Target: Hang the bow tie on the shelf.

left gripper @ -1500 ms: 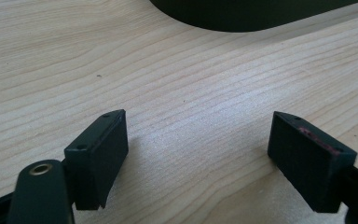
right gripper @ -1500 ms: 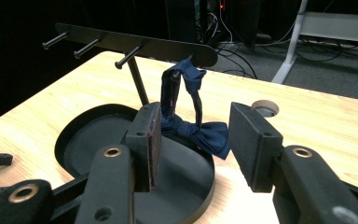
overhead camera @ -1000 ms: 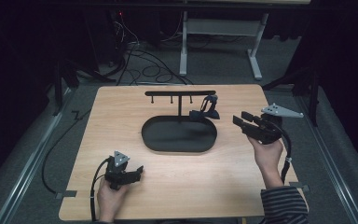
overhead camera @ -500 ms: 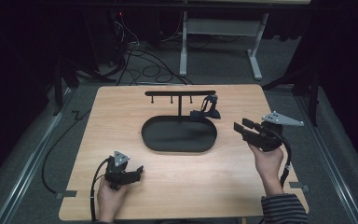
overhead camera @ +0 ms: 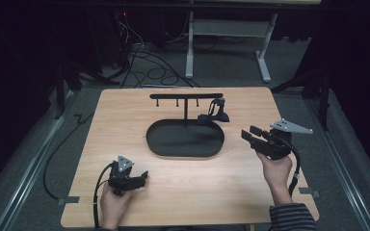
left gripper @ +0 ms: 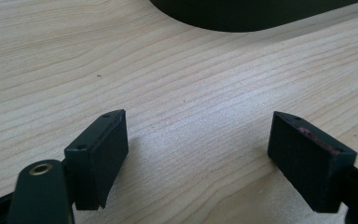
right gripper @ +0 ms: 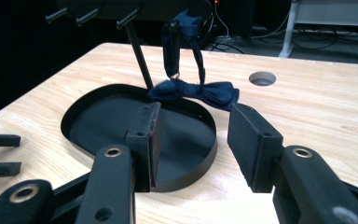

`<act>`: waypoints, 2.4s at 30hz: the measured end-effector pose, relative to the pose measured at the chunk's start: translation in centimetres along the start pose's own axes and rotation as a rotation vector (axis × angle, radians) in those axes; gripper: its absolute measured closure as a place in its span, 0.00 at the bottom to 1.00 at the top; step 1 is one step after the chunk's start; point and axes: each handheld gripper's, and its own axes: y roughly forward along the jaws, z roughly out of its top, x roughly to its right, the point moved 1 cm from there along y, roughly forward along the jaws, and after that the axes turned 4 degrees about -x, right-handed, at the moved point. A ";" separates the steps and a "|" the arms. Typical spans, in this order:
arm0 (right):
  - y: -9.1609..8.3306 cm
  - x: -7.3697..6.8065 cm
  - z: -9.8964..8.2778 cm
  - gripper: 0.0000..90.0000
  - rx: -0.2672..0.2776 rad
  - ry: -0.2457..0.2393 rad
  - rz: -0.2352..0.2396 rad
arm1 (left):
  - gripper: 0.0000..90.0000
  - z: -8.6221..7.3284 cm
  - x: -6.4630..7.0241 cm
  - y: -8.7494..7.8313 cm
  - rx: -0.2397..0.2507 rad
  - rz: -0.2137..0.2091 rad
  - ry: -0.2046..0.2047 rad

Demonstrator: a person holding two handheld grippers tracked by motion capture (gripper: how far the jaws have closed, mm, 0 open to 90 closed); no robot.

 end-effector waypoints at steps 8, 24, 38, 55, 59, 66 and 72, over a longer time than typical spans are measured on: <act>0.2 0.0 -0.8 0.63 -0.010 0.011 0.006 | 0.23 0.0 0.0 0.0 0.000 0.000 0.000; 0.7 -0.2 -1.7 0.63 -0.021 0.023 0.019 | 0.23 0.0 0.0 0.0 0.000 0.000 0.000; 1.8 -0.8 -3.4 0.63 -0.048 0.033 0.033 | 0.23 0.0 0.0 0.0 0.000 0.000 0.000; 2.6 -0.8 -4.4 0.64 -0.064 0.038 0.046 | 0.23 0.0 0.0 0.0 0.000 0.000 0.000; 3.0 -1.0 -4.7 0.64 -0.076 0.043 0.051 | 0.23 0.0 0.0 0.0 0.000 0.000 0.000; 3.5 -1.1 -5.2 0.65 -0.092 0.047 0.056 | 0.23 0.0 0.0 0.0 0.000 0.000 0.000; 3.8 -1.1 -5.6 0.65 -0.104 0.050 0.059 | 0.23 0.0 0.0 0.0 0.000 0.000 -0.001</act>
